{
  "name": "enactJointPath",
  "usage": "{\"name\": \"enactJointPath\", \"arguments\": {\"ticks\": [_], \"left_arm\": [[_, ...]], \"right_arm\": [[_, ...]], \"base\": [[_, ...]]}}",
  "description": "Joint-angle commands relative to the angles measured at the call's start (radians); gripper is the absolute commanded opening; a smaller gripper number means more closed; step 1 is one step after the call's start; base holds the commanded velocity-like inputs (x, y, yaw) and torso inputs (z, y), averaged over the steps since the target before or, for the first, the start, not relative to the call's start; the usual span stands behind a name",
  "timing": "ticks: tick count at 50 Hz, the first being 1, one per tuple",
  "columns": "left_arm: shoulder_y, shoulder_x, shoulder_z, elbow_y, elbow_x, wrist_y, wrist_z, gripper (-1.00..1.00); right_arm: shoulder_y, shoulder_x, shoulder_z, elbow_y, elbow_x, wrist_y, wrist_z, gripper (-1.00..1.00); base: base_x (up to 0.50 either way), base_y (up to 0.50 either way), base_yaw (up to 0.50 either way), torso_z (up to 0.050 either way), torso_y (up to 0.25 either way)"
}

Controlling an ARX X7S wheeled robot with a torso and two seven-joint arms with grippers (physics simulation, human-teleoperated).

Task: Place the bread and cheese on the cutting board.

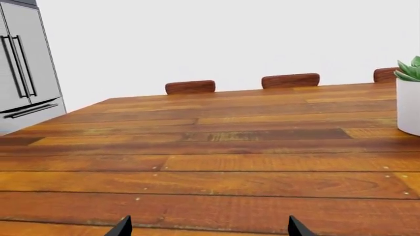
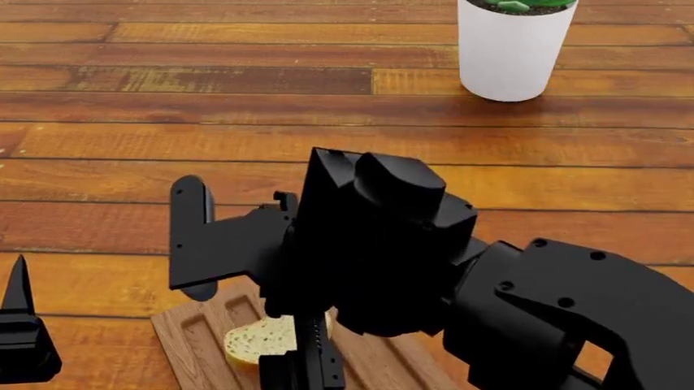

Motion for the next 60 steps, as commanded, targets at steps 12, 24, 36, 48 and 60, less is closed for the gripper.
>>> {"name": "enactJointPath", "arguments": {"ticks": [12, 24, 36, 48, 60], "left_arm": [[0.003, 0.015, -0.018, 0.023, -0.013, -0.01, 0.026, 1.0], [0.011, -0.006, 0.026, 0.01, 0.0, 0.017, 0.031, 1.0], [0.043, -0.03, 0.106, -0.02, 0.04, 0.107, 0.049, 1.0], [0.07, -0.025, 0.129, -0.07, 0.064, 0.184, 0.05, 1.0], [0.08, -0.033, 0.096, -0.075, 0.057, 0.191, 0.044, 1.0]], "right_arm": [[0.035, 0.043, 0.048, -0.113, -0.02, 0.04, -0.014, 1.0], [-0.008, 0.316, 0.297, -0.525, 0.17, 0.27, 0.273, 1.0], [-0.52, 0.499, 0.847, -0.949, 0.305, 0.179, 1.278, 1.0], [-1.013, 0.489, 1.032, -1.139, 0.216, -0.138, 1.741, 1.0], [-1.131, 0.653, 1.152, -1.286, 0.316, -0.014, 1.937, 1.0]], "base": [[0.0, 0.0, 0.0, 0.0, 0.0], [0.0, 0.0, 0.0, 0.0, 0.0], [0.0, 0.0, 0.0, 0.0, 0.0], [0.0, 0.0, 0.0, 0.0, 0.0], [0.0, 0.0, 0.0, 0.0, 0.0]]}}
